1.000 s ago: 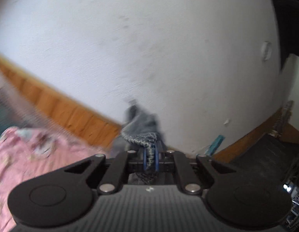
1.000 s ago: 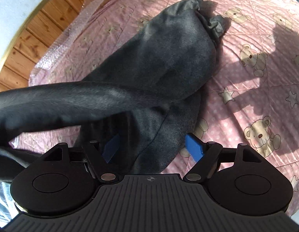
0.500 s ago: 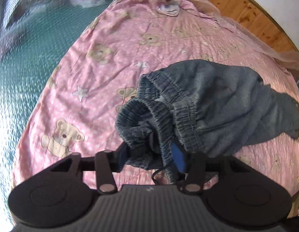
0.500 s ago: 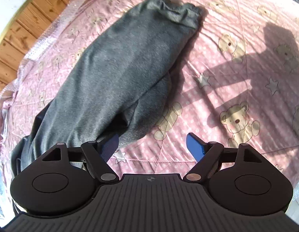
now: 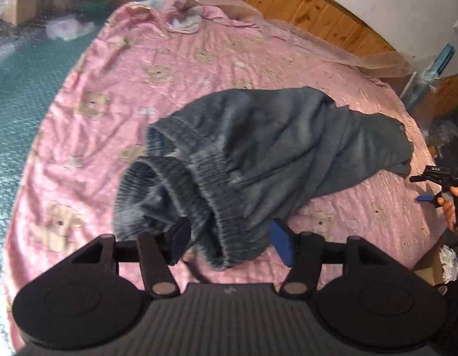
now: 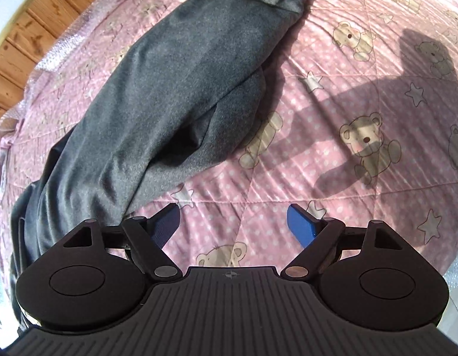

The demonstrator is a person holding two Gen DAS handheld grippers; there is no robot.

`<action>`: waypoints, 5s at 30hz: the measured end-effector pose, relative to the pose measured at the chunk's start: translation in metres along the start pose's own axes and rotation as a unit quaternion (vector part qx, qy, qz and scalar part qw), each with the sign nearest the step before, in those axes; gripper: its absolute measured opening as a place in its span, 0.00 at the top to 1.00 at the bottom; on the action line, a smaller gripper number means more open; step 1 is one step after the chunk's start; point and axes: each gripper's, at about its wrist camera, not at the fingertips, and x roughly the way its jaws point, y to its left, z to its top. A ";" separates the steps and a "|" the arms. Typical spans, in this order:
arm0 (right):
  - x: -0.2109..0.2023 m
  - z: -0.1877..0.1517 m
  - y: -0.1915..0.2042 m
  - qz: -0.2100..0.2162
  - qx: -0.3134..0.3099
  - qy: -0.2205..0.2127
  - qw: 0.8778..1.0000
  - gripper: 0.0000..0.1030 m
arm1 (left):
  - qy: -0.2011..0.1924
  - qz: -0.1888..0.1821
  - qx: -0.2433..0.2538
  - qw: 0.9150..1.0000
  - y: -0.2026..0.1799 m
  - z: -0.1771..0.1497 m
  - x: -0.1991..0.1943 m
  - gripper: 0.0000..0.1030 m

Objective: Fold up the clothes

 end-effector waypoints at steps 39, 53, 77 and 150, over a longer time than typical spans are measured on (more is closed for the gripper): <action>0.034 0.158 -0.011 -0.056 -0.099 -0.109 0.987 0.18 | -0.128 0.046 -0.265 0.955 0.100 0.233 0.054 0.56; 0.077 0.198 -0.026 -0.080 -0.122 -0.104 0.984 0.98 | -0.042 0.075 -0.359 0.929 0.072 0.068 0.045 0.46; -0.091 0.288 0.040 0.038 -0.099 -0.278 0.955 0.99 | -0.259 -0.037 -0.268 0.927 0.044 0.259 -0.010 0.98; -0.019 0.124 -0.104 0.030 0.080 -0.108 0.990 0.35 | -0.089 0.047 -0.259 0.961 0.084 0.068 0.045 0.89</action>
